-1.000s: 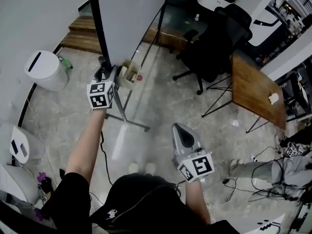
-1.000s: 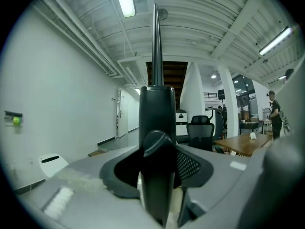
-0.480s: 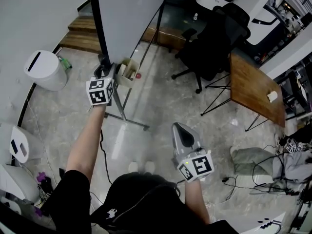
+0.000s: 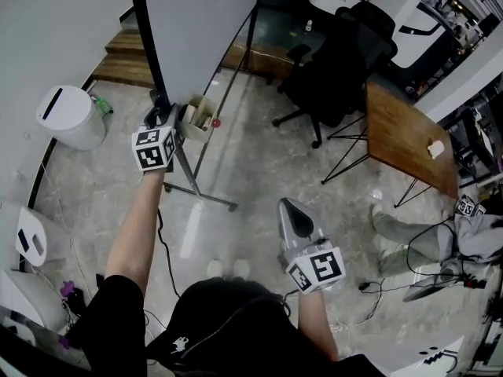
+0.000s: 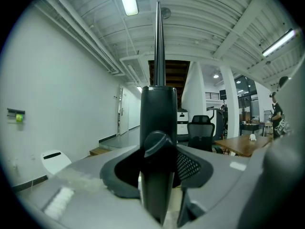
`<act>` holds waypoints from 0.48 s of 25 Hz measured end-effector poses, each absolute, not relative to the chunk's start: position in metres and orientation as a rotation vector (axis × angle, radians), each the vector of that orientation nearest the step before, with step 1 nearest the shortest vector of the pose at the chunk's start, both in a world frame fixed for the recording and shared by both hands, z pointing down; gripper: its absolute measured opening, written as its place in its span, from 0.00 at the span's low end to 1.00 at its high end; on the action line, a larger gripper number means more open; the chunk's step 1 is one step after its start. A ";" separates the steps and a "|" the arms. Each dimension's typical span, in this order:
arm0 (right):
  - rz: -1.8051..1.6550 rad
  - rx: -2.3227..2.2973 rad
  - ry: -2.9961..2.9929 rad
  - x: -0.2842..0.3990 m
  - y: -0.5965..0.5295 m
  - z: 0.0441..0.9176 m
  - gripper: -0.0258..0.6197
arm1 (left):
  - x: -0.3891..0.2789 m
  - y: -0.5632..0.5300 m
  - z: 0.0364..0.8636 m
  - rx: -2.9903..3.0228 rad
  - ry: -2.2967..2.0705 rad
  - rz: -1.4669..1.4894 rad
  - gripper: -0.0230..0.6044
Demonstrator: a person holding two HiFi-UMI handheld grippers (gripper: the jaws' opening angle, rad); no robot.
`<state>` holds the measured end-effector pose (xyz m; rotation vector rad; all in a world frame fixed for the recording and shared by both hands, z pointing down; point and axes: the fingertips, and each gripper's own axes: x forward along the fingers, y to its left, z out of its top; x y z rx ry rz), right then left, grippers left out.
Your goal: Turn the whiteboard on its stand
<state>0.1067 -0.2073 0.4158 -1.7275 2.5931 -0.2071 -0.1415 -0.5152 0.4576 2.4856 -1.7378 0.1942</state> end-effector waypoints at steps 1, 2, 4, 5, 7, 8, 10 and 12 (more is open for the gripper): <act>-0.205 -1.724 2.593 0.107 -0.207 0.415 0.05 | -0.142 -0.514 0.457 2.485 -1.737 0.196 0.34; -0.203 -1.722 2.593 0.107 -0.206 0.414 0.05 | -0.142 -0.512 0.457 2.485 -1.736 0.198 0.34; -0.196 -1.721 2.589 0.108 -0.204 0.414 0.05 | -0.143 -0.507 0.458 2.487 -1.732 0.202 0.34; -0.193 -1.719 2.589 0.108 -0.203 0.414 0.05 | -0.144 -0.504 0.459 2.487 -1.732 0.203 0.34; -0.190 -1.712 2.592 0.109 -0.200 0.414 0.05 | -0.146 -0.498 0.459 2.487 -1.736 0.201 0.34; -0.190 -1.708 2.595 0.108 -0.200 0.414 0.05 | -0.147 -0.496 0.459 2.485 -1.738 0.201 0.34; -0.189 -1.702 2.601 0.107 -0.198 0.414 0.05 | -0.150 -0.491 0.459 2.480 -1.741 0.204 0.34; -0.189 -1.698 2.605 0.104 -0.197 0.412 0.05 | -0.151 -0.486 0.459 2.477 -1.741 0.206 0.34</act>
